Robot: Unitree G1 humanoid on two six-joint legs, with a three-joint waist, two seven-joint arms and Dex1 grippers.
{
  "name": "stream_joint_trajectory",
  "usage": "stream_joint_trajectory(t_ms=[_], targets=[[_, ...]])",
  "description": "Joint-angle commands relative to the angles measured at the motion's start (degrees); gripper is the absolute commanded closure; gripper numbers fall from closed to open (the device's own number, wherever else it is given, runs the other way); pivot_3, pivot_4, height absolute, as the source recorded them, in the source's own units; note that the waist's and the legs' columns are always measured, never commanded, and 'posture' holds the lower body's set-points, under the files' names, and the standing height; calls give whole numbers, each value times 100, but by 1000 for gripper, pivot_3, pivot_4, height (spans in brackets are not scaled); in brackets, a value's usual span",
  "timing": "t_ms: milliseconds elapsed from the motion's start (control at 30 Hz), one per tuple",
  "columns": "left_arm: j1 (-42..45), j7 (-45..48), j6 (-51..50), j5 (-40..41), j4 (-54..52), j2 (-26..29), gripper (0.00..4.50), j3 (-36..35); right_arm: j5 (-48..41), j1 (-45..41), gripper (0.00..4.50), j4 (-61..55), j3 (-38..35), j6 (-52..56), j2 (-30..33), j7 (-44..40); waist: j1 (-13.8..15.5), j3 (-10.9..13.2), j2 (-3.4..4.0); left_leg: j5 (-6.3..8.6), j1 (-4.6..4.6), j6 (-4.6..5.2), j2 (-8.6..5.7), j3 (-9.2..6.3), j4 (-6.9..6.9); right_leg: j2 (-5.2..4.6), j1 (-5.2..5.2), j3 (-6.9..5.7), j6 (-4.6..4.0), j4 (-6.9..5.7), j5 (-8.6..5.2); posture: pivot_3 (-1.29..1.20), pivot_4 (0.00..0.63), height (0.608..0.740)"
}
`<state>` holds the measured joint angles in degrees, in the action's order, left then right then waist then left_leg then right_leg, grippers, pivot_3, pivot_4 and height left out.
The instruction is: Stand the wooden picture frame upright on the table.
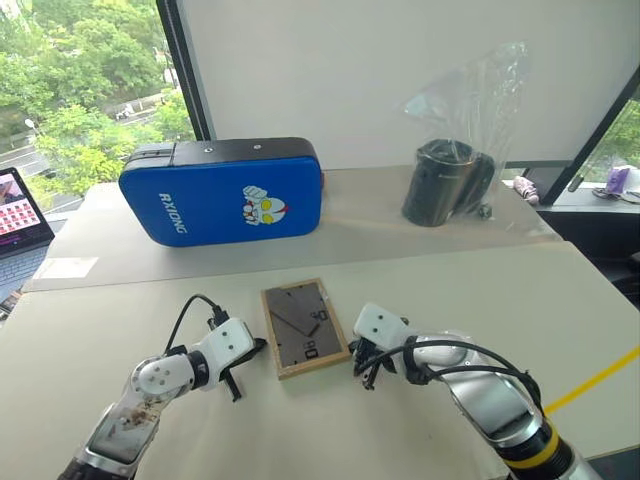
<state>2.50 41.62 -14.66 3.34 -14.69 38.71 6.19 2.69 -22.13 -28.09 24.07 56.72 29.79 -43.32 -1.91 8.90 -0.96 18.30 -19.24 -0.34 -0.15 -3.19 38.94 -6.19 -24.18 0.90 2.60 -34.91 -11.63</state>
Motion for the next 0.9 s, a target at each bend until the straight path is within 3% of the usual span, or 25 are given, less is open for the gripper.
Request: stream_joint_trajectory(t_ms=[33,367,567,700,767,900], targets=[[-81,169,2,-95,210,89,4409,134,-170,-24,4481,-87,96,183,45,-11,0,0,0,0,1,0,0,-1,0,0,0,0,0,-3,0,0,150,740],[-123,183,327,-190,650,632,4409,-366,-343,-122,4481,-173,300,179,24,53,-68,-1,0,0,2,0,6,-3,-3,6,-9,0,-10,-9,-5,0,150,740],[-24,187,1312,-297,1078,1021,4409,-714,-379,-209,4481,-153,309,204,31,60,-72,0,-1,0,3,0,10,-4,-4,11,-16,0,-18,-16,-10,0,150,740],[106,96,2716,-473,1579,1006,4409,-772,-448,-252,4481,-96,287,166,-16,94,-51,2,-3,0,-2,0,9,-5,-4,10,-18,-2,-18,-14,-10,0,150,740],[256,-18,4052,-811,2213,1081,4409,-628,-466,-305,4481,-117,398,69,-15,51,-45,3,-6,0,-5,0,10,-6,-4,10,-21,-4,-18,-13,-10,0,150,740],[801,-439,6921,-1542,3571,1044,3256,-299,-530,-322,4500,-29,341,69,-34,86,-25,3,-6,-1,-7,-2,9,-4,-4,8,-23,-5,-19,-10,-9,0,150,740]])
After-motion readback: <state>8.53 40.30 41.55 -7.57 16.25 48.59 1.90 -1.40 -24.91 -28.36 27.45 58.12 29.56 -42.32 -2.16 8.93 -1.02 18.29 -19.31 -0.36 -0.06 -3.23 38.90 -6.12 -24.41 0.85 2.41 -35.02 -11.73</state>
